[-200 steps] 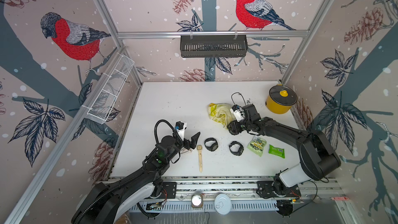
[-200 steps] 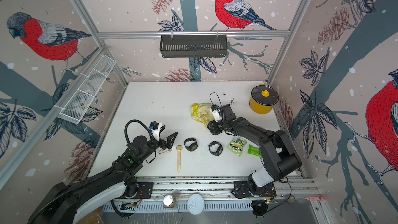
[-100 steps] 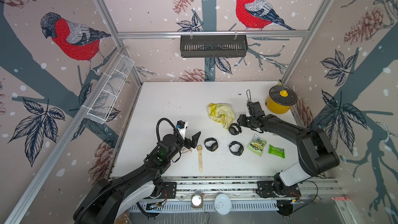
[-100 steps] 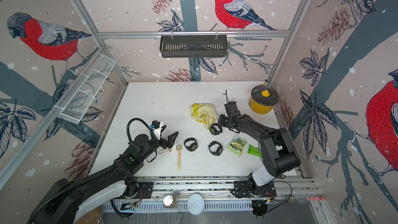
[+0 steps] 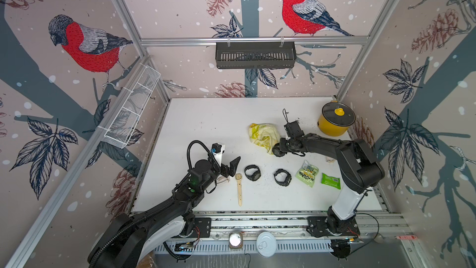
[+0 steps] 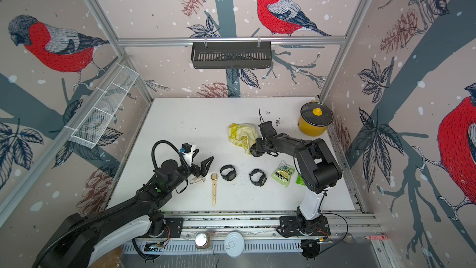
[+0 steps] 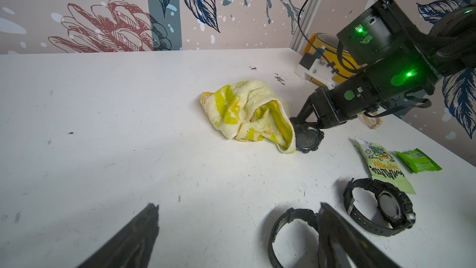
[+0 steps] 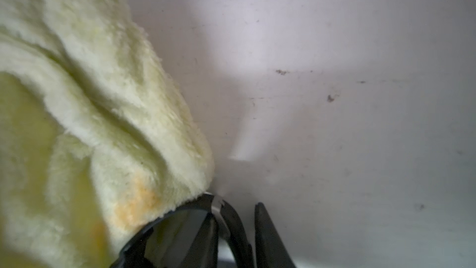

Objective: Wipe the watch dial
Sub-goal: Pick up the watch at the center of the board.

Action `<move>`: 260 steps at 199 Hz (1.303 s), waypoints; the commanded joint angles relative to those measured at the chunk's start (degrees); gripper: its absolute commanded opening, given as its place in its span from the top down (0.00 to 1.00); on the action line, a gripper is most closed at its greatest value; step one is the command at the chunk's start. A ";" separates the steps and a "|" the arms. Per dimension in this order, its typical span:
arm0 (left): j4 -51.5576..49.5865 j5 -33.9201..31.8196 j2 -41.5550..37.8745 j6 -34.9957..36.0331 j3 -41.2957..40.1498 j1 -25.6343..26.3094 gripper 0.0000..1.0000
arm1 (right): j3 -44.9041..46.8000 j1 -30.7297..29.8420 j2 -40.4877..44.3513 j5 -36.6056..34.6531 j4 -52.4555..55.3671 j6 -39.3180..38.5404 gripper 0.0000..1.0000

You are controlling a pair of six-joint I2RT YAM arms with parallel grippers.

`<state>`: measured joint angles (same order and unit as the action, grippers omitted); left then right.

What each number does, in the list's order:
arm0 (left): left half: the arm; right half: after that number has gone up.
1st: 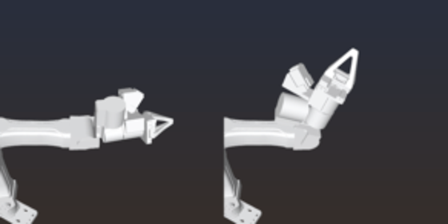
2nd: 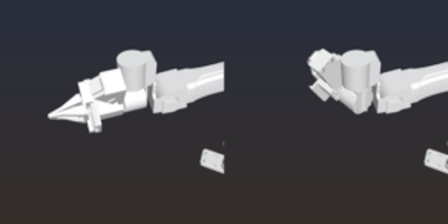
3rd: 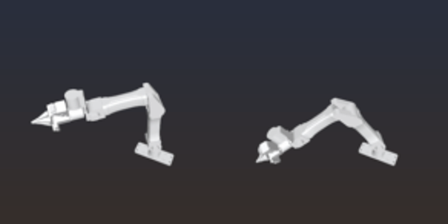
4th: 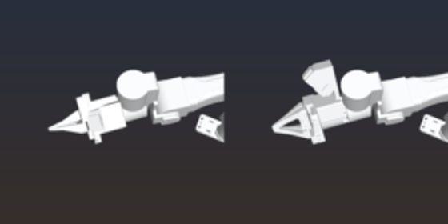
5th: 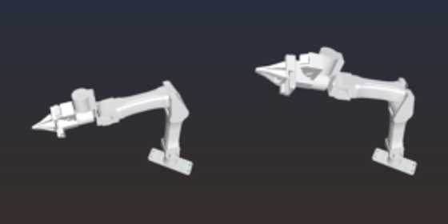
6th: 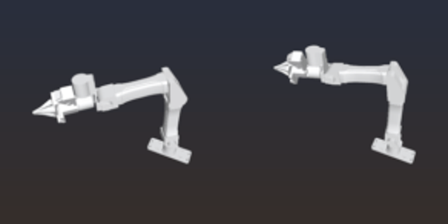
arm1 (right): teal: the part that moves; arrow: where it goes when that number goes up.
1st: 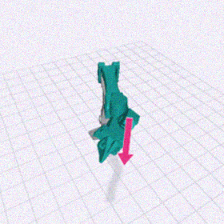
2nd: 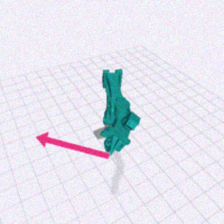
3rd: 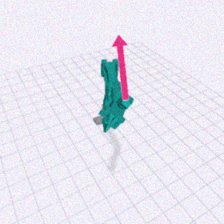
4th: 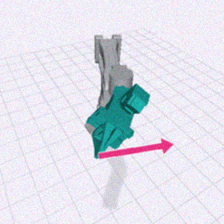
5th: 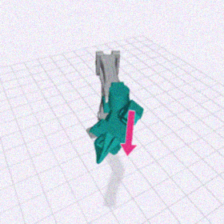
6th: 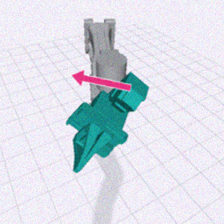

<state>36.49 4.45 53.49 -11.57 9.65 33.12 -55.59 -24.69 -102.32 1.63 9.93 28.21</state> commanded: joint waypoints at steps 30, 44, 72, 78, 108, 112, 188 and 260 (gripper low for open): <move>1.57 1.64 -0.28 0.46 0.47 0.01 0.04 | 2.91 -0.14 4.47 7.23 -0.04 2.44 0.89; 0.81 3.50 -0.77 0.67 1.33 -0.05 0.05 | 5.47 0.16 8.77 11.56 -3.62 4.05 0.92; -1.03 6.05 -4.53 -2.47 3.43 -0.01 0.05 | 10.64 1.22 19.48 23.33 -11.42 5.53 0.93; -0.79 6.41 -5.57 -3.09 3.53 -0.04 0.05 | 11.57 1.69 21.63 26.51 -13.11 5.94 0.93; 4.01 13.54 -9.92 -0.89 2.70 0.08 0.03 | 13.00 2.15 27.52 40.90 -18.98 8.45 0.94; 4.90 14.46 -10.37 -0.18 2.58 0.06 0.03 | 12.82 2.06 27.65 42.64 -19.29 8.96 0.94; 14.61 17.64 -14.52 19.88 -2.09 5.20 0.02 | 13.14 -3.12 27.46 63.68 -23.70 15.97 0.95; 13.68 14.66 -10.84 28.27 0.17 10.80 0.10 | 12.82 -11.05 22.60 63.41 -24.37 14.92 0.95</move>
<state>46.59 19.86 41.87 13.23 9.10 43.31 -41.93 -34.06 -77.89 64.42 -12.51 43.29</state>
